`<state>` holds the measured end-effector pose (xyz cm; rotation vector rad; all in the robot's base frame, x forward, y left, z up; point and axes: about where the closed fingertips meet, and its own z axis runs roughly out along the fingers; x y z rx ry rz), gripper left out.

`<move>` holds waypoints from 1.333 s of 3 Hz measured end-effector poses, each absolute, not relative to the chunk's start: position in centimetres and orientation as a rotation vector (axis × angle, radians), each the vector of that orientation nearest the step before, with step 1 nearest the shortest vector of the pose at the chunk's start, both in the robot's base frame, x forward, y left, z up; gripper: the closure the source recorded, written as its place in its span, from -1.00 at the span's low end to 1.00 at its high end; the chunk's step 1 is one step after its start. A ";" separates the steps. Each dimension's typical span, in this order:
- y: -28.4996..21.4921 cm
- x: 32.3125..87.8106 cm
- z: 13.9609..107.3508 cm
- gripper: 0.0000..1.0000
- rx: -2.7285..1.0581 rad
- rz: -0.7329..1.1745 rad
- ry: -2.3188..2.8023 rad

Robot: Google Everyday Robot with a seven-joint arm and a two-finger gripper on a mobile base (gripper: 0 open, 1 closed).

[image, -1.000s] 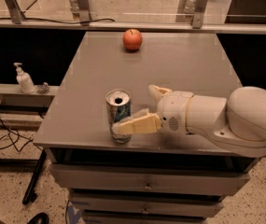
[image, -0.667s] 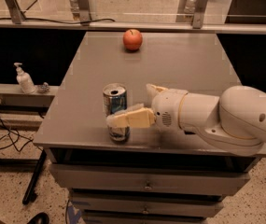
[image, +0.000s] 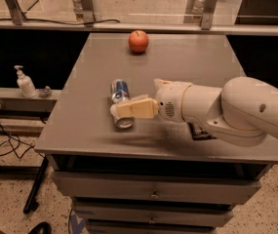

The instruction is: Knock redbull can over

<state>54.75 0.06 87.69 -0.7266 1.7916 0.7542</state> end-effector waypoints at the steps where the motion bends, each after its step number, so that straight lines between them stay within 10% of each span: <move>1: -0.8 55.7 88.0 -1.00 -0.738 0.713 1.781; 4: -8.6 53.0 91.6 -1.00 -0.973 0.610 1.595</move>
Offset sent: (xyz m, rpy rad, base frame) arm -0.0002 -0.0527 0.0091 -0.0782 -0.1448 0.0157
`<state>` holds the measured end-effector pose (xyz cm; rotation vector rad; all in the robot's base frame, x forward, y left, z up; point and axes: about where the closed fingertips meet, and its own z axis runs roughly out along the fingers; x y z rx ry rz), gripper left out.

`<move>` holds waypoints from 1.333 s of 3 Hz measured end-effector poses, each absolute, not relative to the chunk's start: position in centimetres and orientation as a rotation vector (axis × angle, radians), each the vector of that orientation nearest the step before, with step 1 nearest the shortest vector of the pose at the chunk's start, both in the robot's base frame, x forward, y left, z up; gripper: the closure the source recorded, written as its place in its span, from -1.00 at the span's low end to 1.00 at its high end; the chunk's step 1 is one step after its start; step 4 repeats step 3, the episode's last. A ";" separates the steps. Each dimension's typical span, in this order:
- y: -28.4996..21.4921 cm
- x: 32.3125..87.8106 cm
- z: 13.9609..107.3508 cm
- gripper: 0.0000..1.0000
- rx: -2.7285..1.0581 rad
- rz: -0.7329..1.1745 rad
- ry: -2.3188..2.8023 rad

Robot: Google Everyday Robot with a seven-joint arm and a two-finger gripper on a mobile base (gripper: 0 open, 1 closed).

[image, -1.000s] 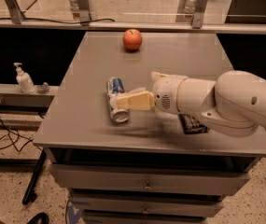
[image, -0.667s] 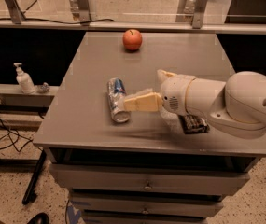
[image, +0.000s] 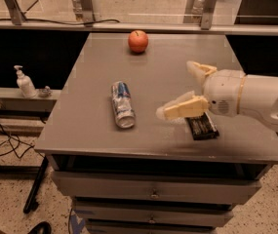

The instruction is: Knock redbull can over

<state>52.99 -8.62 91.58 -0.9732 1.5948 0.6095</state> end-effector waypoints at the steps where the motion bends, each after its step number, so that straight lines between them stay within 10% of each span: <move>1: -12.0 52.3 93.4 -1.00 -1.080 0.584 1.530; 4: -14.7 52.2 95.1 -1.00 -1.081 0.544 1.475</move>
Offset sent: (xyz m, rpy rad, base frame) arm 0.0030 -0.1057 0.0548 -0.0298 -0.2063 -0.0193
